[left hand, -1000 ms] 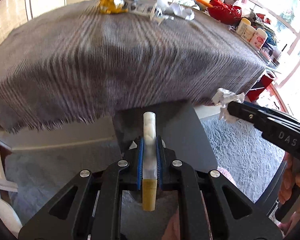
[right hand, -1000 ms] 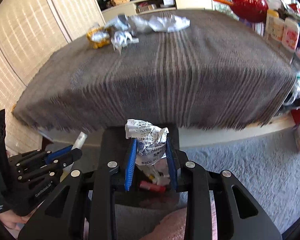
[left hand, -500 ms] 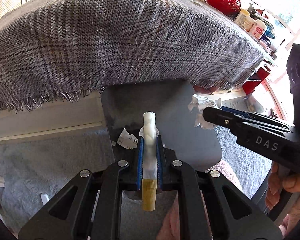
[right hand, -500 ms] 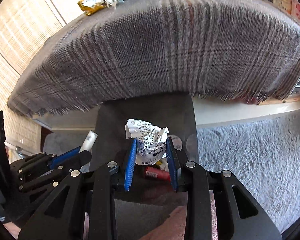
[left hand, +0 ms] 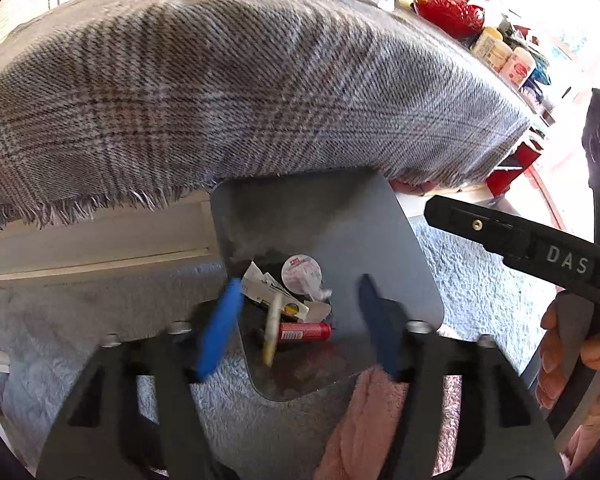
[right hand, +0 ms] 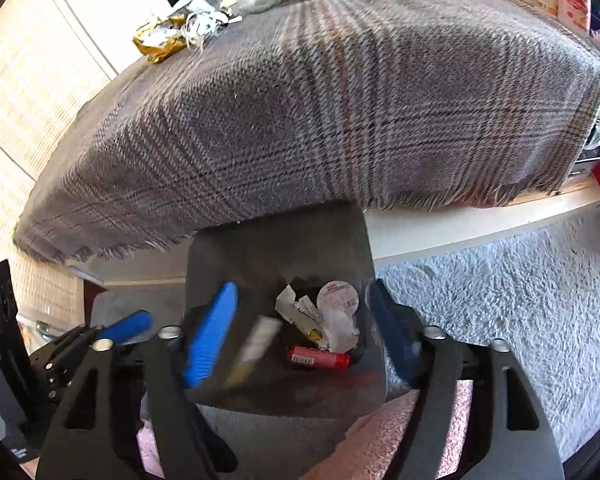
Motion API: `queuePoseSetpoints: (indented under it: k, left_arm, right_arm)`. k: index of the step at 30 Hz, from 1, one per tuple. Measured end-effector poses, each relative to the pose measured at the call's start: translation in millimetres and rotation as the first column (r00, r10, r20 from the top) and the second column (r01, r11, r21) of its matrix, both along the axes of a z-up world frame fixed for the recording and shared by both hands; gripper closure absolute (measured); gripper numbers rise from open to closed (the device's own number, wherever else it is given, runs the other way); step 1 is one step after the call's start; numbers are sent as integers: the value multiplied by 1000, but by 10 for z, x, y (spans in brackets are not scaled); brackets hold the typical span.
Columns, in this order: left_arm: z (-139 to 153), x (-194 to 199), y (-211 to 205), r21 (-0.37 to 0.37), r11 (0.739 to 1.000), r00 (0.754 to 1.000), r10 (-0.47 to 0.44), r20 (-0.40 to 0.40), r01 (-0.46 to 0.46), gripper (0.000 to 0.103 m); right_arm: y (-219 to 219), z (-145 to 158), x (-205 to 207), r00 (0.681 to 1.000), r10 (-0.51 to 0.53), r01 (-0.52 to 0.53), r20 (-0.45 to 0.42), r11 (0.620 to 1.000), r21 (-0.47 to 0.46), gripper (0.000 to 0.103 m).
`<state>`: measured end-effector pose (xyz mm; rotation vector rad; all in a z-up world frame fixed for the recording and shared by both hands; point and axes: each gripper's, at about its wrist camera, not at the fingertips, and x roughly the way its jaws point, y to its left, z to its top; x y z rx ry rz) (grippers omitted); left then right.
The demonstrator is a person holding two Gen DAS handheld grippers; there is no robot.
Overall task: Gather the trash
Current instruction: 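Open both tools to drop the marker and paper into the bin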
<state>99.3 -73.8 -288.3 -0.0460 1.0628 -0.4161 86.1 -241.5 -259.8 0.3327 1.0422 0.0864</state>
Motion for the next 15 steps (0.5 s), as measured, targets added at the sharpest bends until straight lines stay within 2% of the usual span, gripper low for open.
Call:
queuePoseSetpoints:
  k: [1, 3, 6, 11, 15]
  left_arm:
    - [14, -2, 19, -3, 1000, 1000, 1, 5, -1, 34]
    - [39, -14, 44, 0, 1000, 1000, 6, 21, -6, 18]
    - [93, -23, 95, 17, 1000, 999, 20, 50, -20, 10]
    - [230, -40, 184, 67, 997, 993, 32, 113, -40, 8]
    - [358, -1, 235, 80, 995, 988, 55, 144, -67, 8]
  right_arm:
    - [-5, 13, -4, 1000, -7, 7, 3, 1000, -5, 14]
    - [-17, 34, 0, 1000, -17, 17, 6, 1000, -17, 3]
    - [-12, 34, 19, 1000, -8, 8, -1, 1000, -20, 3]
    - [-62, 168, 10, 1000, -16, 16, 26, 1000, -12, 3]
    - [-143, 358, 42, 997, -36, 36, 69, 999, -3, 3]
